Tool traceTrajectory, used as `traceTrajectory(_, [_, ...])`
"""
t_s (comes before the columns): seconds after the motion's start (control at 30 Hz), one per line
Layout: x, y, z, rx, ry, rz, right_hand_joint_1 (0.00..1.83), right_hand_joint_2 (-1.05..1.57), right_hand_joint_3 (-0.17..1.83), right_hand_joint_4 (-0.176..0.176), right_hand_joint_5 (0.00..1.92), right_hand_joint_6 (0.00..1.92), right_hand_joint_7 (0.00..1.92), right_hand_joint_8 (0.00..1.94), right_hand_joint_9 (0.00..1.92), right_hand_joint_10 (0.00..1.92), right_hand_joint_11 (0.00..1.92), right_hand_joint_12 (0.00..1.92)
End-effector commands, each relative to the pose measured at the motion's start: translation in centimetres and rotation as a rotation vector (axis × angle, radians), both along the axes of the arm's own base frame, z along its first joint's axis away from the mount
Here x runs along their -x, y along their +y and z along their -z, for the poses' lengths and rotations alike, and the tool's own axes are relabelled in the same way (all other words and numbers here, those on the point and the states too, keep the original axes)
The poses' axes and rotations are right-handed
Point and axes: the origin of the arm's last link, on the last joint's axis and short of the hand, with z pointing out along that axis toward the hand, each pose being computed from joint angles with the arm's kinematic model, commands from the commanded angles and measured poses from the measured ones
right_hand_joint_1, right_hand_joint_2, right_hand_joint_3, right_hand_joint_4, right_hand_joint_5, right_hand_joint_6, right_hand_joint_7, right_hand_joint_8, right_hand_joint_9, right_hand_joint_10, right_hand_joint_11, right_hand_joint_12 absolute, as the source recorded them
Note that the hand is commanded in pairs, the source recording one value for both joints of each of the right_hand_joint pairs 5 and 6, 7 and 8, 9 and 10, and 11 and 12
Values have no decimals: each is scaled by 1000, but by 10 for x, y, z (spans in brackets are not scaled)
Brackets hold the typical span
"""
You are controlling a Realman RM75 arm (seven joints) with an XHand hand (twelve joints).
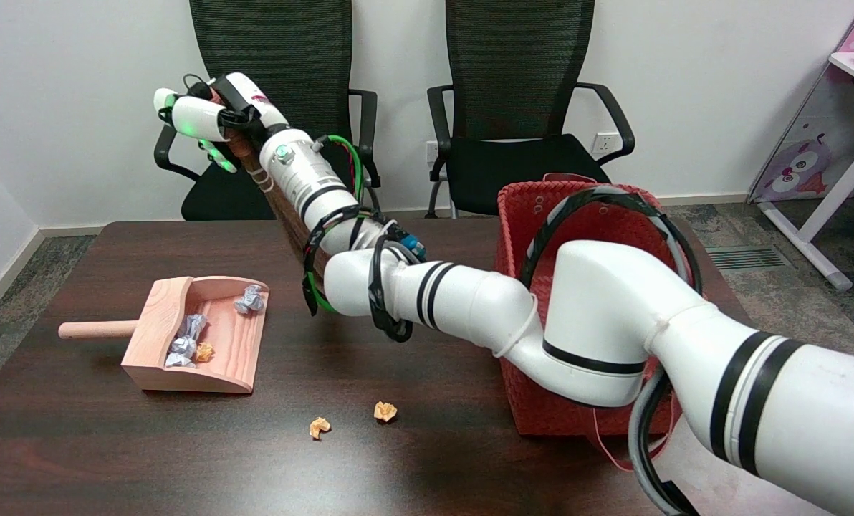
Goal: Sweep the paper ball into the dustpan.
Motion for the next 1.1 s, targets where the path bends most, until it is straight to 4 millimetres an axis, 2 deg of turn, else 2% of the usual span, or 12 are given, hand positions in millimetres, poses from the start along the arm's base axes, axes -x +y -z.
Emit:
traceTrajectory(0.03, [-7, -3, -1, 43, 138, -57, 783, 1214, 1265, 16, 1920, 1920, 1920, 1920, 1920, 1920, 1920, 1920])
traceTrajectory(0.2, [8, 1, 4, 31, 128, -5, 781, 1199, 1281, 15, 1920, 1920, 1920, 1920, 1920, 1920, 1920, 1920])
traceTrajectory(0.33, [27, 3, 7, 28, 66, 104, 774, 1197, 1280, 16, 1920, 1920, 1920, 1920, 1920, 1920, 1920, 1920])
traceTrajectory(0.53, [56, 0, -13, 73, -116, 272, 774, 1202, 1281, 19, 1920, 1920, 1920, 1920, 1920, 1920, 1920, 1920])
traceTrajectory(0.67, [64, 0, -18, 65, -166, 313, 781, 1191, 1297, 17, 1920, 1920, 1920, 1920, 1920, 1920, 1920, 1920])
traceTrajectory(0.87, [67, 5, -1, -16, -281, 396, 788, 1241, 1264, 18, 1920, 1920, 1920, 1920, 1920, 1920, 1920, 1920])
traceTrajectory(0.97, [67, 11, 16, -81, -371, 452, 792, 1277, 1256, 18, 1920, 1920, 1920, 1920, 1920, 1920, 1920, 1920])
traceTrajectory(1.1, [68, 19, 36, -111, -389, 488, 795, 1298, 1266, 17, 1920, 1920, 1920, 1920, 1920, 1920, 1920, 1920])
